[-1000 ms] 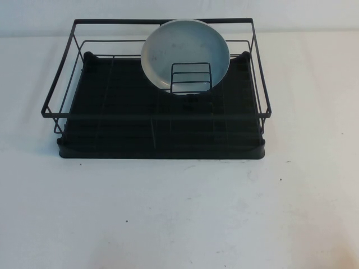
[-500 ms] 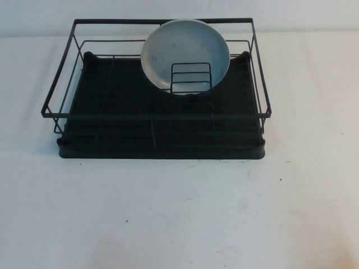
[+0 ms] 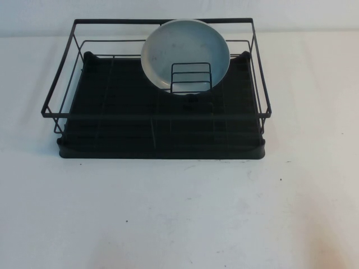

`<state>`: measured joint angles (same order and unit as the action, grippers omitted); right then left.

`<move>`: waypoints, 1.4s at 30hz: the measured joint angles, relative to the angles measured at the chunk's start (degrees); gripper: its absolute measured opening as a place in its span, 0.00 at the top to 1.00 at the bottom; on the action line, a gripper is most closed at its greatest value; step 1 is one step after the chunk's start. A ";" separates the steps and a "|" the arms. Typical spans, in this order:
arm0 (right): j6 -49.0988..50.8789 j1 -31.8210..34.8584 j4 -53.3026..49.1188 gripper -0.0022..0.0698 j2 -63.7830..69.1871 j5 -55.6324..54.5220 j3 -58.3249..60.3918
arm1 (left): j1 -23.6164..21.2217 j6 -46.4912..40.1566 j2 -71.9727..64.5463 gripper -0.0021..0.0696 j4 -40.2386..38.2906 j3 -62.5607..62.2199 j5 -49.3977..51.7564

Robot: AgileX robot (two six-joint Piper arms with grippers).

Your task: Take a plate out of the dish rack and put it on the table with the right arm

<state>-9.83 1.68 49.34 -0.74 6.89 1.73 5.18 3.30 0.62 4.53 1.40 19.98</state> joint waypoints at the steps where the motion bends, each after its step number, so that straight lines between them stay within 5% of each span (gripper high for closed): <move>1: 0.00 0.00 0.55 1.00 0.00 -0.31 0.00 | 0.00 0.00 0.00 0.98 0.00 0.00 0.00; 12: 0.00 0.00 4.26 1.00 4.36 3.69 -2.70 | 0.00 0.00 0.00 0.98 0.00 0.00 0.00; 28: -22.74 -0.22 2.09 1.00 56.55 25.15 -44.73 | 0.00 0.00 0.00 0.98 0.00 0.00 0.00; 42: -30.27 -17.85 -2.78 0.99 94.08 27.44 -81.85 | 0.00 0.00 0.00 0.98 0.00 0.00 0.00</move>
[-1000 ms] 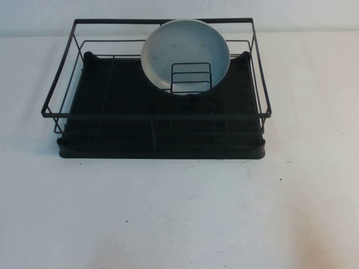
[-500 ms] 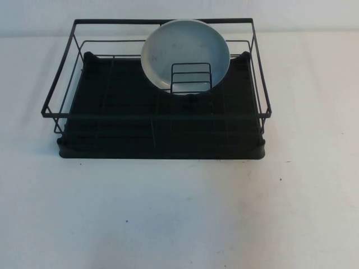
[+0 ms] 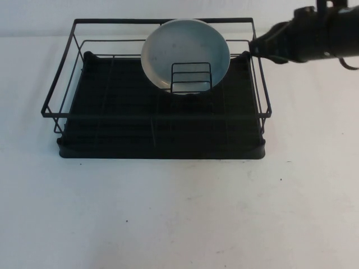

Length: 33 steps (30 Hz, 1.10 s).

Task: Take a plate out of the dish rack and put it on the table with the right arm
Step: Grasp the plate from the shelf

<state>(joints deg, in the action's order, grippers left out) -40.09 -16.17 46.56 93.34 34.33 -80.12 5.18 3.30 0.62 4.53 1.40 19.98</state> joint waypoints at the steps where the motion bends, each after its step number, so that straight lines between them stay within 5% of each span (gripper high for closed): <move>1: -1.10 -0.51 -0.14 0.99 2.30 0.84 -2.98 | 0.00 0.00 0.00 0.98 0.00 0.00 0.00; 5: -5.43 -1.37 -0.63 0.91 10.06 5.28 -13.24 | 0.00 0.00 0.00 0.98 0.00 0.00 0.00; 14: -14.20 -1.41 -2.11 0.41 18.88 9.06 -24.80 | 0.00 0.00 0.00 0.98 0.00 0.00 0.00; 33: -43.48 -4.10 12.51 0.37 28.14 -12.11 -25.45 | 0.00 0.00 0.00 0.98 0.00 0.00 0.00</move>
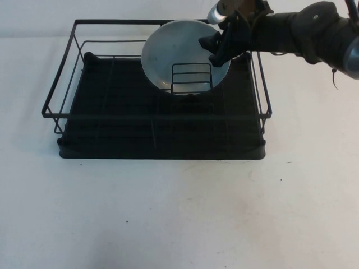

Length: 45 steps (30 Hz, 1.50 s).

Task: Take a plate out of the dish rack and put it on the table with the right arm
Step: Grasp the plate from the shelf

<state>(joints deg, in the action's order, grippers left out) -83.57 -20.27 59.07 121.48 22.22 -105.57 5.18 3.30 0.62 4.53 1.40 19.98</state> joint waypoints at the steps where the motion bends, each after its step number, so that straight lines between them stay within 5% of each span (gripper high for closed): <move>1: -0.38 0.00 0.25 0.38 0.47 -0.28 0.00 | 0.00 0.00 0.00 0.98 0.00 0.00 0.00; 26: -1.27 0.00 1.34 0.89 2.21 -6.16 0.00 | 0.00 0.00 0.00 0.98 0.00 0.00 0.00; 38: -1.40 0.00 1.34 0.89 2.78 -6.98 0.00 | 0.00 0.00 0.00 0.98 0.00 0.00 0.00; 45: -1.40 -0.09 1.44 0.68 3.23 -7.89 0.00 | 0.00 0.00 0.00 0.98 0.00 0.00 0.00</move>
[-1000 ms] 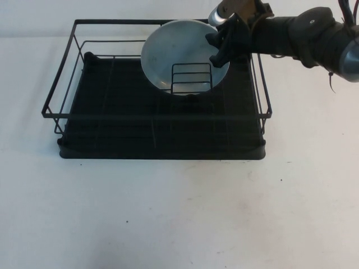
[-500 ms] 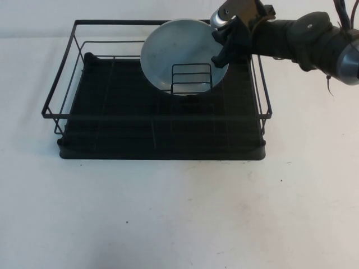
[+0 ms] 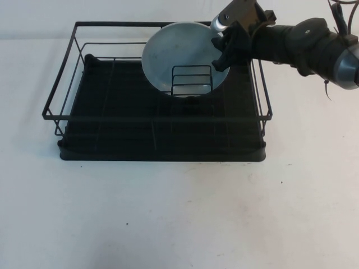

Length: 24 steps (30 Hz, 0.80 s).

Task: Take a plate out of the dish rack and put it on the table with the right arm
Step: Grasp the plate from the shelf

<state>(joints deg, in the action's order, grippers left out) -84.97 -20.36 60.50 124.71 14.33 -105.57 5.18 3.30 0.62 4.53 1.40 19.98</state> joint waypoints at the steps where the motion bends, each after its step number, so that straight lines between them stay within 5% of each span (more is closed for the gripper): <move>1: 0.00 0.00 0.00 0.66 0.00 -0.14 0.00 | 0.00 0.00 0.00 0.98 0.00 0.00 0.00; 24: 0.00 0.00 2.14 0.64 1.21 -2.39 0.00 | 0.00 0.00 0.00 0.98 0.00 0.00 0.00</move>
<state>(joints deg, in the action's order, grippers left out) -84.97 -20.36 62.65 125.92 11.94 -105.57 5.18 3.30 0.62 4.53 1.40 19.98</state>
